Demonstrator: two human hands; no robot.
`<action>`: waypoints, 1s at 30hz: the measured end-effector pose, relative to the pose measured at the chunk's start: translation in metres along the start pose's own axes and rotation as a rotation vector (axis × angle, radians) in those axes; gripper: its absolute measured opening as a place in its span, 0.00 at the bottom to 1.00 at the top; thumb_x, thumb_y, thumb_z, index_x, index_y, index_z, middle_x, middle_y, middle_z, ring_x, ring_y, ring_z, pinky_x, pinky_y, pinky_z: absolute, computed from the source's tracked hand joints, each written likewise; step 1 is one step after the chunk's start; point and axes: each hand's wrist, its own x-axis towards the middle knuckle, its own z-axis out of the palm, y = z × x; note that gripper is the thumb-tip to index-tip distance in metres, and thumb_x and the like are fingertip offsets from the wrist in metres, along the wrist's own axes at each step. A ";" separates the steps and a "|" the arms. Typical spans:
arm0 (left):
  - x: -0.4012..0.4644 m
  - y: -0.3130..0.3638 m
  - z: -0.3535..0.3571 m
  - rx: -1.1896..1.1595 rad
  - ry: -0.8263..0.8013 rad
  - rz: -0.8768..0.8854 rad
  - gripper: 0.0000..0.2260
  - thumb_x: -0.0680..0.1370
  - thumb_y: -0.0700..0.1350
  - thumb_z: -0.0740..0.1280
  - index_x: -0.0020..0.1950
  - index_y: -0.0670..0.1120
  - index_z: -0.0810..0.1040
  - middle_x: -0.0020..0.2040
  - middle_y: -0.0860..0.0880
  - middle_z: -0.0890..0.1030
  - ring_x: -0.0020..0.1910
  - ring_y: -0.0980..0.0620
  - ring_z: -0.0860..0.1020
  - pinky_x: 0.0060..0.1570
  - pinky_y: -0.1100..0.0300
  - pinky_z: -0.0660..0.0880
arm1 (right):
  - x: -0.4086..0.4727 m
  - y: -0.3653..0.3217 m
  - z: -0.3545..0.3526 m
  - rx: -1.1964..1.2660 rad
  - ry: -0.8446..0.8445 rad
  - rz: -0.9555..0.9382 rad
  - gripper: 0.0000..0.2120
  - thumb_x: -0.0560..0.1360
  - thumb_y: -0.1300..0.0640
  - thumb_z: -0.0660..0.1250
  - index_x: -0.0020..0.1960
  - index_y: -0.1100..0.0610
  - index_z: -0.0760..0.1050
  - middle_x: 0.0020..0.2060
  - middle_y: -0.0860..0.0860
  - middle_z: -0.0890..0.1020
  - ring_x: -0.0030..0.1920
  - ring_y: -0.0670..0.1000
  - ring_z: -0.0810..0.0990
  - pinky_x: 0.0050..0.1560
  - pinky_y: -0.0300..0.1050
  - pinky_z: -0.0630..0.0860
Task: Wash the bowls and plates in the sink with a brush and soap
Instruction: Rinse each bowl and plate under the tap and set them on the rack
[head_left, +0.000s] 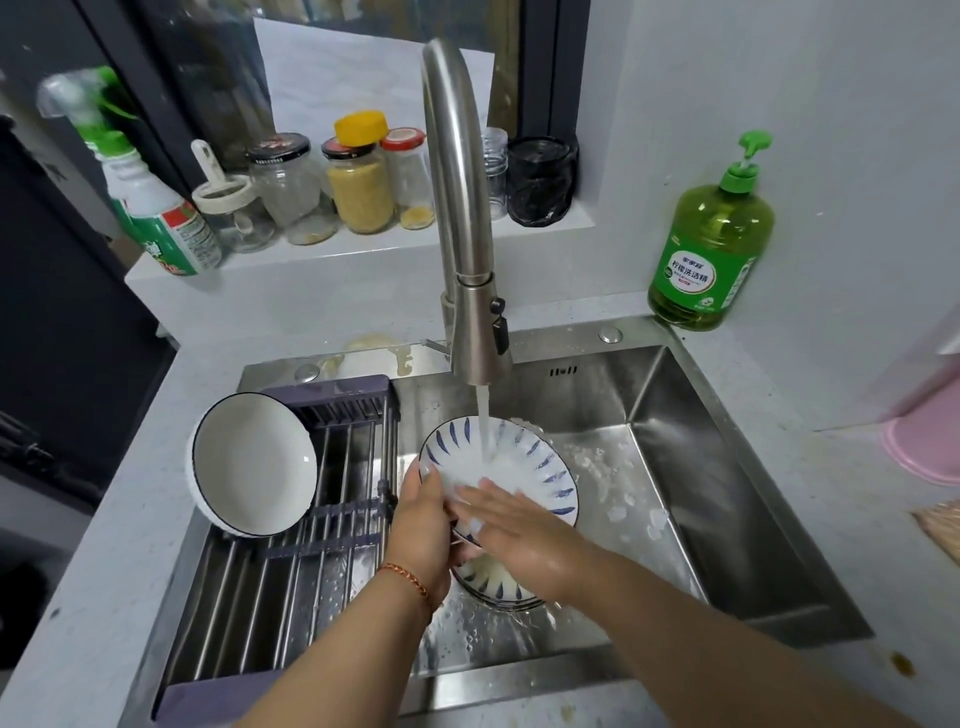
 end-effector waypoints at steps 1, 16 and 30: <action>-0.002 0.001 0.000 0.027 -0.021 0.010 0.11 0.84 0.53 0.52 0.48 0.60 0.72 0.36 0.62 0.84 0.46 0.49 0.81 0.49 0.45 0.74 | 0.009 -0.003 -0.003 0.026 -0.021 -0.024 0.24 0.82 0.51 0.43 0.78 0.45 0.49 0.76 0.38 0.47 0.75 0.39 0.40 0.76 0.48 0.37; 0.013 0.028 -0.007 0.062 0.102 0.060 0.13 0.82 0.48 0.54 0.54 0.54 0.79 0.50 0.47 0.84 0.47 0.41 0.82 0.44 0.34 0.77 | 0.011 0.038 -0.035 -0.319 0.121 0.078 0.35 0.77 0.33 0.40 0.78 0.51 0.52 0.77 0.46 0.51 0.76 0.42 0.44 0.73 0.48 0.30; 0.017 0.009 0.067 0.414 -0.018 -0.103 0.23 0.73 0.48 0.66 0.66 0.46 0.65 0.47 0.45 0.79 0.44 0.45 0.80 0.49 0.49 0.80 | -0.019 0.040 -0.009 -0.074 0.459 0.052 0.20 0.72 0.45 0.57 0.51 0.58 0.79 0.43 0.54 0.83 0.42 0.52 0.80 0.39 0.38 0.64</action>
